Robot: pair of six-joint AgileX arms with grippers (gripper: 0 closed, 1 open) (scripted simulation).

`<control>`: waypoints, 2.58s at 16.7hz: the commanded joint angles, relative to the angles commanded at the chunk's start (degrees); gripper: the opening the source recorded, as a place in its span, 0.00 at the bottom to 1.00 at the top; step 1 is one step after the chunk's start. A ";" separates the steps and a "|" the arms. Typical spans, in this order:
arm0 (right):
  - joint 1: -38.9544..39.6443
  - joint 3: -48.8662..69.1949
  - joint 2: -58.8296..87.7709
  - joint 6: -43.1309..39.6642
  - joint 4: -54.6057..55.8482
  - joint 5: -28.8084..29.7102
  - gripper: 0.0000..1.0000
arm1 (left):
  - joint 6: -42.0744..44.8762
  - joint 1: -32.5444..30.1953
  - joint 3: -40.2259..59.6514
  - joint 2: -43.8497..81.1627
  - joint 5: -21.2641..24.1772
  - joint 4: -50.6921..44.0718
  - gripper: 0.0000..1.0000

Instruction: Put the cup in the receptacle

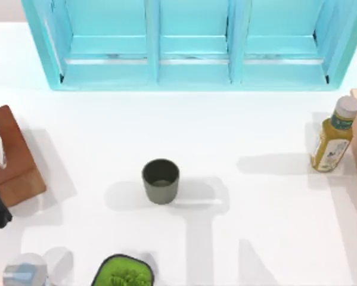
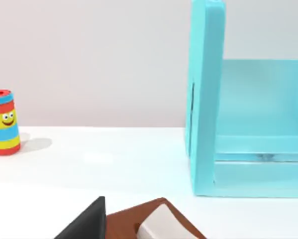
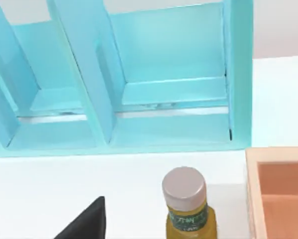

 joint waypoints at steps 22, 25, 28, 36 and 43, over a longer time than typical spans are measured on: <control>38.27 124.76 114.24 39.24 -74.47 3.70 1.00 | 0.00 0.00 0.00 0.00 0.00 0.00 1.00; 40.18 130.85 119.99 41.22 -78.22 3.87 1.00 | 0.00 0.00 0.00 0.00 0.00 0.00 1.00; 40.48 131.81 120.90 41.54 -78.82 3.89 1.00 | 0.00 0.00 0.00 0.00 0.00 0.00 1.00; 40.09 125.03 119.64 41.13 -73.21 3.86 1.00 | 0.00 0.00 0.00 0.00 0.00 0.00 1.00; 39.74 99.68 114.16 40.76 -53.85 3.77 1.00 | 0.00 0.00 0.00 0.00 0.00 0.00 1.00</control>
